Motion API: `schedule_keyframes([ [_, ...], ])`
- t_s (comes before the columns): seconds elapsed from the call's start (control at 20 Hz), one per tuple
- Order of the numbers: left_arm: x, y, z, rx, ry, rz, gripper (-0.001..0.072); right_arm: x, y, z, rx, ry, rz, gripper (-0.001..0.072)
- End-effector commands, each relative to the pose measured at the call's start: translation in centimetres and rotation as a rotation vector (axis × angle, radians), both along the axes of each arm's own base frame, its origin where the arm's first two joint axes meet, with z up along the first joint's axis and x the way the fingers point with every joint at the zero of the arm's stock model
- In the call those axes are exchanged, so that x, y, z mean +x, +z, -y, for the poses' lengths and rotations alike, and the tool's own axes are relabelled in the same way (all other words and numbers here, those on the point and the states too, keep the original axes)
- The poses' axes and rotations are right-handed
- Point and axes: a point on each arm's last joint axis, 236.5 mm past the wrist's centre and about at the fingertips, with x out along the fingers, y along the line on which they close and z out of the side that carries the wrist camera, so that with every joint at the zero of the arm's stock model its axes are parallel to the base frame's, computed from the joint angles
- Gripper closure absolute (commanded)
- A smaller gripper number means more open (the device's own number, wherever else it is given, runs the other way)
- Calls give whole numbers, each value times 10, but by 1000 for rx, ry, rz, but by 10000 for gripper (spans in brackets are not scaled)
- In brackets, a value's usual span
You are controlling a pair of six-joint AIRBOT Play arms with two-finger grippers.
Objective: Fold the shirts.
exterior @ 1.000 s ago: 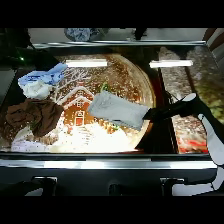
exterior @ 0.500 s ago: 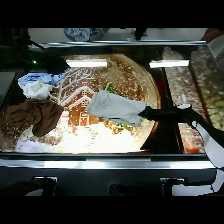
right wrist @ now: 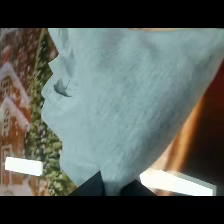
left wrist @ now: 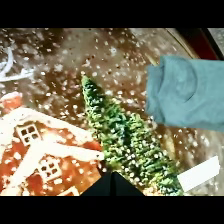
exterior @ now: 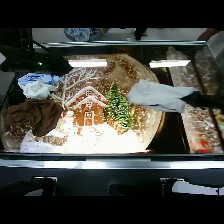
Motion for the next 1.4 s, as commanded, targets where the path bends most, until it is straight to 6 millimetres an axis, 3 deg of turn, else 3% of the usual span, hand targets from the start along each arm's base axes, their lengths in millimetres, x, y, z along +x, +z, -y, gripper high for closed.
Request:
schedule_keyframes([
  [0.0,0,-1,1,-1,0,-4,668,-62,21,102,-37,-210,-37,670],
  [0.25,-1,0,1,-3,-2,-5,668,-206,-37,165,-85,-372,-442,670],
  [0.35,-2,-1,2,-5,-6,-11,668,-241,-54,166,-83,-443,-514,670],
  [0.45,-3,-1,5,-4,-11,-11,668,-260,-77,148,-34,-493,-557,670],
  [0.55,-4,-2,7,-5,-16,-12,668,-270,-97,119,29,-508,-593,670],
  [0.7,-5,-2,9,-4,-21,-12,668,-282,-112,89,71,-518,-639,670],
  [0.9,-7,-2,12,-4,-29,-12,667,-309,-121,91,-17,-552,-728,670],
  [1.0,-7,-2,12,-4,-29,-12,667,-304,-120,91,-5,-567,-712,665],
  [1.05,-7,-2,12,-4,-29,-12,667,-299,-118,92,-3,-560,-685,532],
  [1.1,-7,-2,12,-3,-30,-12,667,-290,-112,95,-16,-533,-637,195],
  [1.15,-7,-2,12,-3,-30,-12,667,-282,-103,104,-42,-522,-591,30],
  [1.25,-7,-1,12,-2,-32,-10,667,-273,-65,131,-97,-539,-549,19],
  [1.35,-8,0,12,-3,-32,-6,667,-259,-3,177,-224,-616,-464,22],
])
